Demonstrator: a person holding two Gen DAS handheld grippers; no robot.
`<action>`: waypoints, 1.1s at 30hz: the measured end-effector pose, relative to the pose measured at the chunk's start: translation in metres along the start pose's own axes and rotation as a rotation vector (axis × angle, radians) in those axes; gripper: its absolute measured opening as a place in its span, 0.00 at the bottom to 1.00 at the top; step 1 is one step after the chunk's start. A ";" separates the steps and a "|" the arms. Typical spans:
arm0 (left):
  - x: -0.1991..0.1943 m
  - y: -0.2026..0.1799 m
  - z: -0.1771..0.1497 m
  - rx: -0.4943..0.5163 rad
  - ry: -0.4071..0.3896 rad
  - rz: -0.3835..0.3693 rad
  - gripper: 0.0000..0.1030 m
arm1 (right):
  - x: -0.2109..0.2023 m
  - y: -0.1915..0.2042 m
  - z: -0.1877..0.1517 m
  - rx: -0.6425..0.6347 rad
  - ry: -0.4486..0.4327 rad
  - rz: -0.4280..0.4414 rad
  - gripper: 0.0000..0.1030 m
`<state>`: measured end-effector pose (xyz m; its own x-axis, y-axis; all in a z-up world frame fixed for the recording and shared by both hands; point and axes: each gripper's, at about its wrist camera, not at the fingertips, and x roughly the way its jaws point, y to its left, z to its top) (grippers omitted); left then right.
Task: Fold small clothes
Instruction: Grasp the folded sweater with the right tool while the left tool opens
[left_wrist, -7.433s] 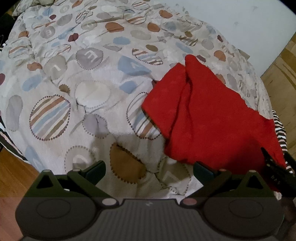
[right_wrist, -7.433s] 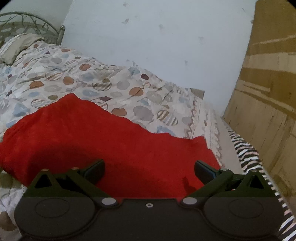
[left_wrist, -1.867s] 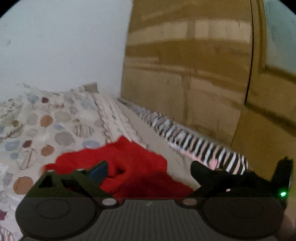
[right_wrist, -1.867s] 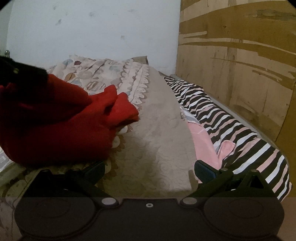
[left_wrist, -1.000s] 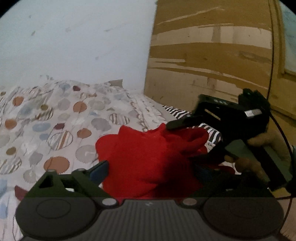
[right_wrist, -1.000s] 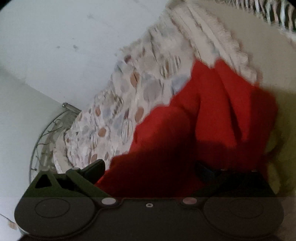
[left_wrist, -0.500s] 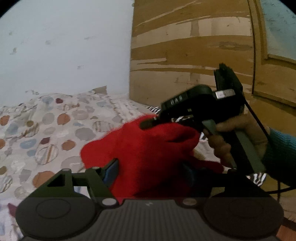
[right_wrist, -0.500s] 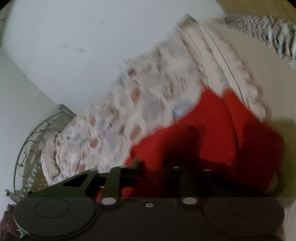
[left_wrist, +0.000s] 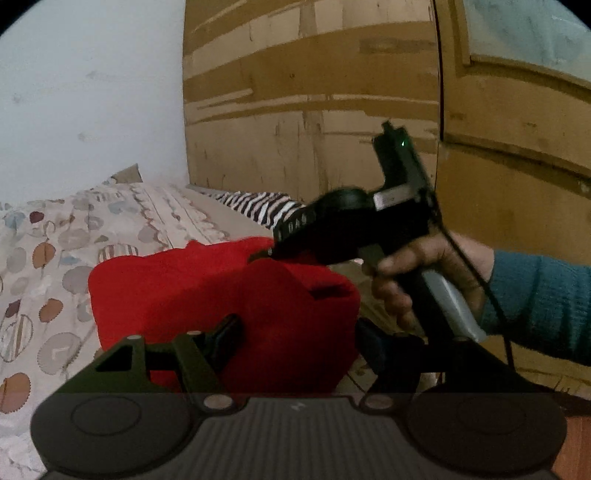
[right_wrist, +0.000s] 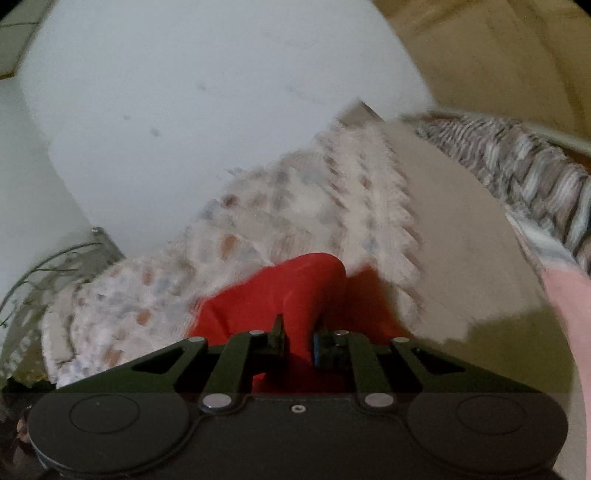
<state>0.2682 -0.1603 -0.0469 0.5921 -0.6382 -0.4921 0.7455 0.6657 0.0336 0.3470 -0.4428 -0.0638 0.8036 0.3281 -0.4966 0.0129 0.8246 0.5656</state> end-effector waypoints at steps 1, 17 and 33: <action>0.001 -0.001 -0.001 0.007 0.004 0.001 0.70 | 0.004 -0.006 -0.005 0.015 0.010 -0.008 0.13; -0.066 0.056 0.004 -0.401 -0.120 -0.001 0.94 | 0.016 -0.005 -0.018 -0.038 -0.009 -0.036 0.17; -0.025 0.124 -0.029 -0.786 0.125 0.104 1.00 | 0.010 0.007 -0.019 -0.115 -0.019 -0.075 0.26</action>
<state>0.3374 -0.0504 -0.0563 0.5738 -0.5406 -0.6153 0.2266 0.8267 -0.5150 0.3439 -0.4250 -0.0771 0.8143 0.2554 -0.5213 0.0062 0.8941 0.4477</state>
